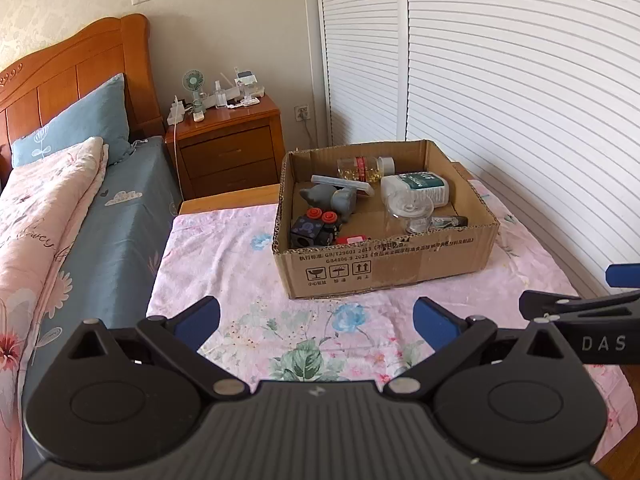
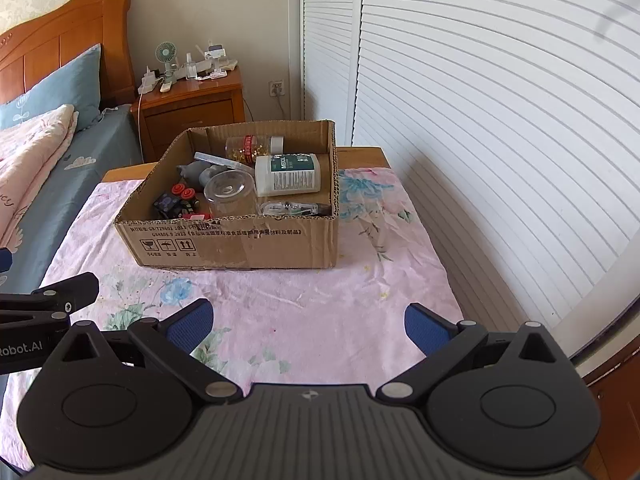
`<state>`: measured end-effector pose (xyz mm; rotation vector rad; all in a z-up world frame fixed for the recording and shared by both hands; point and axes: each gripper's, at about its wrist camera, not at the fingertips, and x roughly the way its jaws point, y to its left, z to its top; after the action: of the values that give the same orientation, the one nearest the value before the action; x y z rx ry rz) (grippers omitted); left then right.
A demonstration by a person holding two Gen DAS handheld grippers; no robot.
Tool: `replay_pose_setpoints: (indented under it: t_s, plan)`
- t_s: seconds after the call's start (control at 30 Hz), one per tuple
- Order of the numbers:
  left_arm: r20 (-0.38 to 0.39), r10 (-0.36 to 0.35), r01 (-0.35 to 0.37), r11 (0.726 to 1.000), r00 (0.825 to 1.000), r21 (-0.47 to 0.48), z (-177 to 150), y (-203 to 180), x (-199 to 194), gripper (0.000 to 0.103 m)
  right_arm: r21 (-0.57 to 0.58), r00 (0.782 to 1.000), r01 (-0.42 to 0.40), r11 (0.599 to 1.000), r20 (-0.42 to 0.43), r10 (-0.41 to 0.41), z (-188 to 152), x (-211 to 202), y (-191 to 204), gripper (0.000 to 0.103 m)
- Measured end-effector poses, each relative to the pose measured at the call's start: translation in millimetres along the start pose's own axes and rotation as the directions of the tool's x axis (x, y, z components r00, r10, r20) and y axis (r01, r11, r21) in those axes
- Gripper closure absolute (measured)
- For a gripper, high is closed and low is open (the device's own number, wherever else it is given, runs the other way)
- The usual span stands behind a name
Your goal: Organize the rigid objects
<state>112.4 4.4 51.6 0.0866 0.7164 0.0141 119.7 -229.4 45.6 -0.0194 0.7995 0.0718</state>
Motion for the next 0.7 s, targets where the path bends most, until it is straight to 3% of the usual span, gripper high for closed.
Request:
replay_pose_setpoints:
  t_s: [0.7]
  plan:
    - [-0.004, 0.007, -0.007, 1.000, 1.000, -0.002, -0.5, 0.7, -1.4, 0.001, 0.000, 1.000, 0.001, 1.000, 0.002, -0.001, 1.1, -1.3, -1.7, 0.000]
